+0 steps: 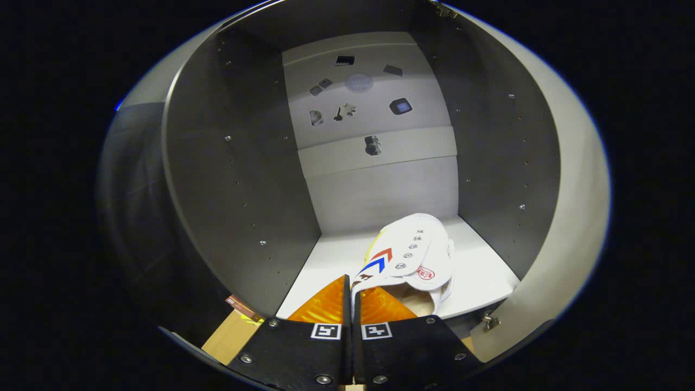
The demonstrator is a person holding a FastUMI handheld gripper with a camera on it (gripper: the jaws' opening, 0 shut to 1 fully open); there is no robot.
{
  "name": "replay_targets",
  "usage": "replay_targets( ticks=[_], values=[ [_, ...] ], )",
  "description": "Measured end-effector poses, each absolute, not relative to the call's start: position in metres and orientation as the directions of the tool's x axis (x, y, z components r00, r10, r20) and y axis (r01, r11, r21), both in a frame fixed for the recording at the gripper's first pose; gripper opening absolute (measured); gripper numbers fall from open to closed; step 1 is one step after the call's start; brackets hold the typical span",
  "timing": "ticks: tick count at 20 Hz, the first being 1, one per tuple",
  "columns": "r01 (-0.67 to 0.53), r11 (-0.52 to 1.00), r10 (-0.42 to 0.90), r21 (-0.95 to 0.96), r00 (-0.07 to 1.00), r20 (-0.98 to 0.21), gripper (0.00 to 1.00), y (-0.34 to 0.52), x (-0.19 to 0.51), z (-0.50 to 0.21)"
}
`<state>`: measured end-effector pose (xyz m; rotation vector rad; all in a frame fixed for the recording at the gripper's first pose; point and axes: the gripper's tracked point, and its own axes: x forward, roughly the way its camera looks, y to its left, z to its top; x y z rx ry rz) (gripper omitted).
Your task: Open the shoe cabinet door, grab the shoes and put them into the shoe cabinet, then close the shoe cabinet door.
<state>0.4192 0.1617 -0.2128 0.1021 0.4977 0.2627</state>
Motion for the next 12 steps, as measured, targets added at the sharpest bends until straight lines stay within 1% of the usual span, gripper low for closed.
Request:
replay_targets(
  ticks=[7,12],
  values=[
    [-0.202,0.967,0.254,0.158,0.84,-0.479,0.0,0.169,0.473,-0.231],
    [-0.214,0.961,0.274,0.173,0.819,-0.505,0.0,0.177,0.484,-0.252]
  ],
)
